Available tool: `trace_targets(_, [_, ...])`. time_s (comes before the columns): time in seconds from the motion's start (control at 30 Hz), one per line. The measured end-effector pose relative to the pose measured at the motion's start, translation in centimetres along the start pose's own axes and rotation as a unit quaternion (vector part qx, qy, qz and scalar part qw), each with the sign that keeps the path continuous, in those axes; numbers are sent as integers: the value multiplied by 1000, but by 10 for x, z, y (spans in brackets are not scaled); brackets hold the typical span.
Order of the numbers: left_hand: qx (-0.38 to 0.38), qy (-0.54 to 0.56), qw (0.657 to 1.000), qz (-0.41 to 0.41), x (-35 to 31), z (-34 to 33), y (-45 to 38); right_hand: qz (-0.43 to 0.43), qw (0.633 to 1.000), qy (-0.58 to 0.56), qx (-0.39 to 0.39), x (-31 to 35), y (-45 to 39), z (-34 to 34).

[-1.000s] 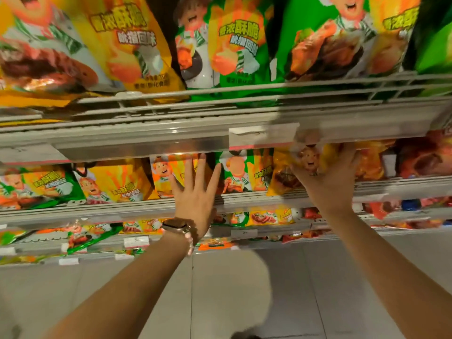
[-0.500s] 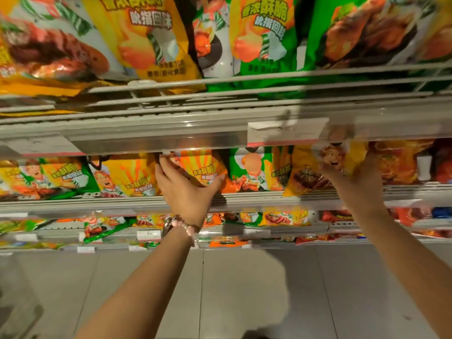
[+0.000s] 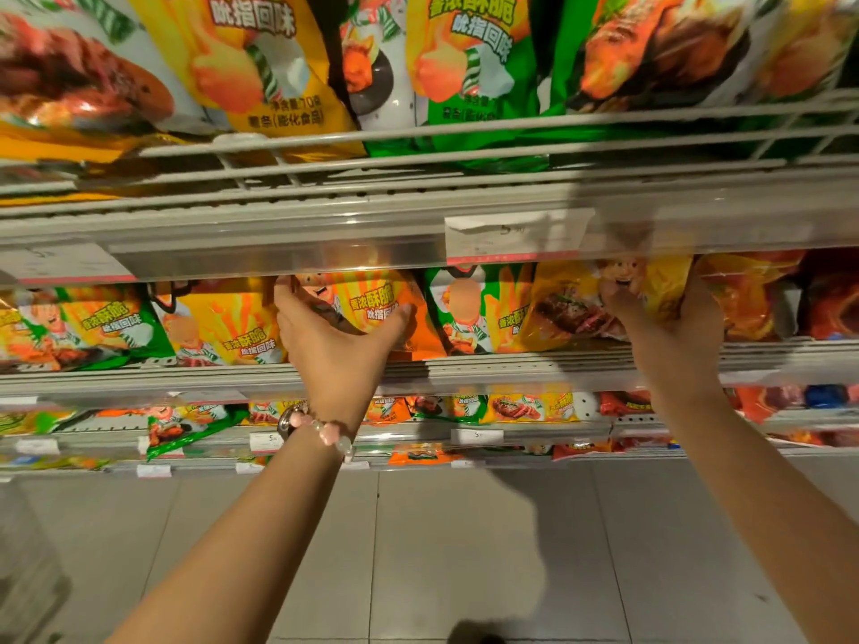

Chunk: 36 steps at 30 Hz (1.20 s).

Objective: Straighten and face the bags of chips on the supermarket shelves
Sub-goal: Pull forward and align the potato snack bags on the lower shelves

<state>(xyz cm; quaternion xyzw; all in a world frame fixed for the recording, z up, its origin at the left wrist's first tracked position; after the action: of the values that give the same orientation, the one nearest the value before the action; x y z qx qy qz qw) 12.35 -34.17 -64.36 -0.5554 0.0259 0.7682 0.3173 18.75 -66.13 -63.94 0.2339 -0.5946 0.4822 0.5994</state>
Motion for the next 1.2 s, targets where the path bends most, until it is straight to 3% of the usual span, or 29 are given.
trace_targets(0.3, [15, -39, 998, -56, -2, 47, 21, -39, 996, -68, -47, 18, 62, -11])
trace_targets(0.77, [34, -92, 985, -139, 17, 132, 14, -10, 998, -36, -56, 66, 139, -65])
trace_targets(1.03, [77, -26, 986, -148, 19, 142, -9, -4, 996, 28, -83, 75, 145, -83])
trace_targets(1.2, [143, 11, 977, -156, 23, 137, -7, -14, 992, 53, -114, 70, 148, -73])
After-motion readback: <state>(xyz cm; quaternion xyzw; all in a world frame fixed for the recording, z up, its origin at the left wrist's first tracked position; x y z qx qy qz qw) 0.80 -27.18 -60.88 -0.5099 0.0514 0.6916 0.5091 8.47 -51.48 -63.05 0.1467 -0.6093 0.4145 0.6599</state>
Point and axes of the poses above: each hand's wrist, its own y-axis away from the middle knuckle, its own z-axis out of the back of the hand, x = y × z, the point moved 6 cm from there along -y, towards the middle knuckle, and after that the axes turned 14 degrees about -x, right-handed, at the moved point
